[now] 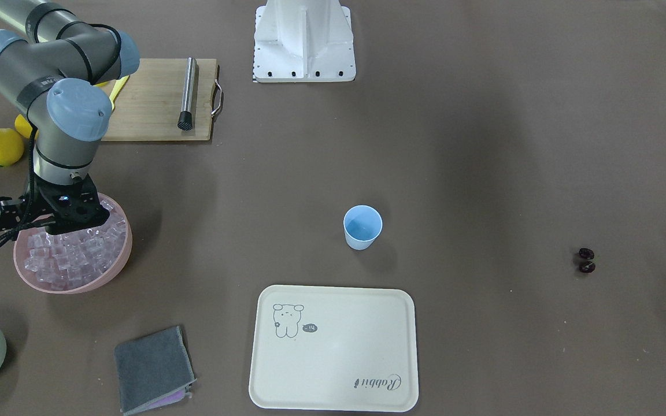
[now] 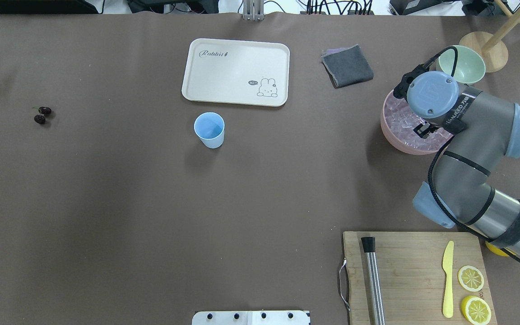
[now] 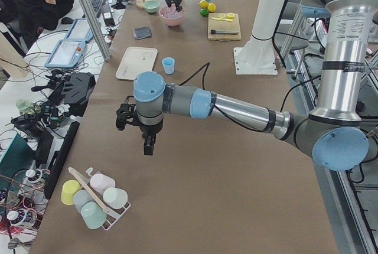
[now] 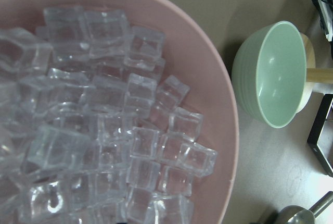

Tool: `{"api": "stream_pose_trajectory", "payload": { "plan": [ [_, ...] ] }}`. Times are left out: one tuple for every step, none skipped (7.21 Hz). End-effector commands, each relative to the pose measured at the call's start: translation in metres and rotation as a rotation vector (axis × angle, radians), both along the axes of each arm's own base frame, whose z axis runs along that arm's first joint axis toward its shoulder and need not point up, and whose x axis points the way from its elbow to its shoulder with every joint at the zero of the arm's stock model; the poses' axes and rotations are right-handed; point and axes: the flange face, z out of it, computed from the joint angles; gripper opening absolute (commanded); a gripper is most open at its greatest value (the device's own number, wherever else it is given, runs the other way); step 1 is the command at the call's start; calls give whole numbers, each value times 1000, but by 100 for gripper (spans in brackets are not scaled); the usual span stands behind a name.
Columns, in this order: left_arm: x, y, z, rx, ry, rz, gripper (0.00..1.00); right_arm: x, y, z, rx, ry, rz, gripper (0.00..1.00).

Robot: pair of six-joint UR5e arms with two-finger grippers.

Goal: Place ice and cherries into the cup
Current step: 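Close the right gripper on an ice cube and lift it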

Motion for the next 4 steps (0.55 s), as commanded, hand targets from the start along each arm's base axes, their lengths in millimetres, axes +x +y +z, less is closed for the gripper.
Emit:
{"api": "stream_pose_trajectory", "payload": {
  "plan": [
    [0, 0, 0, 0, 0, 0, 98, -10, 4, 5, -28, -27, -35, 75],
    [0, 1, 0, 1, 3, 0, 98, -11, 5, 6, -29, -26, -39, 62],
    [2, 1, -1, -1, 26, 4, 98, -13, 5, 6, -29, -23, -45, 60],
    [1, 2, 0, -4, 31, 3, 98, -14, 5, 9, -31, -18, -50, 60]
  ]
}}
